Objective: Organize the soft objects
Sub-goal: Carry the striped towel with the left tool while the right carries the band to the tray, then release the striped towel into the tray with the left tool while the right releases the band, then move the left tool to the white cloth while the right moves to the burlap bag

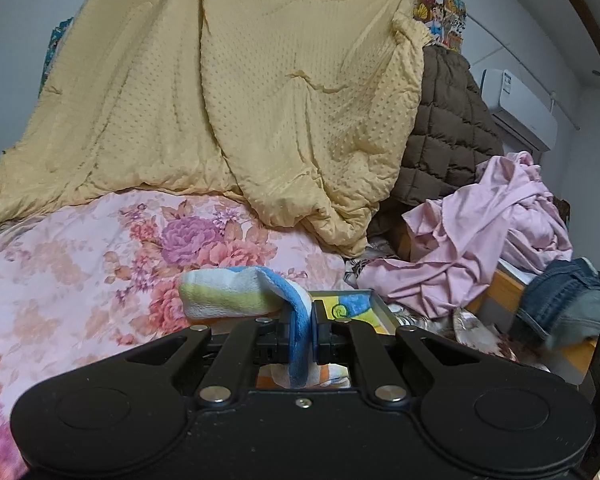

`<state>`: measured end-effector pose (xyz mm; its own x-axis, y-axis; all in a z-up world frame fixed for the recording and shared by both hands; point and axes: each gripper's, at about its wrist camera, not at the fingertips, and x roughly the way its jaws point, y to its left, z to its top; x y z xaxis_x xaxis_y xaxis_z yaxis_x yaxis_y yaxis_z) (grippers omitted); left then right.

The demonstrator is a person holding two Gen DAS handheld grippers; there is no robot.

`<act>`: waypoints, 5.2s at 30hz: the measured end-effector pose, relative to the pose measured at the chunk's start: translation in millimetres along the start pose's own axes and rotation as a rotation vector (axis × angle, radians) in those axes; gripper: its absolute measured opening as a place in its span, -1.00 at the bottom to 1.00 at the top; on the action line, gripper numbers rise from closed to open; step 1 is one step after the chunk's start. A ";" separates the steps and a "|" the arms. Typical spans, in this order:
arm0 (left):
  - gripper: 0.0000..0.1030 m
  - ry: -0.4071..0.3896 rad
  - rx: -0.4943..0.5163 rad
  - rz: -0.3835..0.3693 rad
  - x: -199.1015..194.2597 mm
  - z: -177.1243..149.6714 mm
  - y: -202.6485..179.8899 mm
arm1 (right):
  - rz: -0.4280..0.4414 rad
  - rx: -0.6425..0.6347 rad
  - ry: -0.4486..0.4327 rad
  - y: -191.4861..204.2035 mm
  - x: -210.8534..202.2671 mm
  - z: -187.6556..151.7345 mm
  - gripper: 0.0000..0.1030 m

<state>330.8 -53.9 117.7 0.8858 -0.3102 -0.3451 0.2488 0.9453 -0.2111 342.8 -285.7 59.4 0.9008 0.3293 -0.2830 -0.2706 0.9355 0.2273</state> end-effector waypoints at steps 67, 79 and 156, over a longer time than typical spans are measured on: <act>0.88 0.107 -0.089 0.212 71.3 -50.0 3.3 | -0.165 0.067 0.090 -47.2 6.0 13.5 0.96; 0.98 -0.001 -0.022 0.180 -12.6 -58.7 -21.3 | -0.188 0.007 0.010 -5.9 -73.7 4.0 0.99; 0.98 0.196 0.106 0.009 -57.8 -177.8 10.0 | -0.222 -0.039 0.717 41.6 -82.7 -121.4 0.99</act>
<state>212.5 -44.5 -27.1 0.7976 -0.3054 -0.5202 0.2898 0.9503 -0.1136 215.8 -258.5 -20.9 0.4971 0.1229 -0.8590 -0.1321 0.9891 0.0650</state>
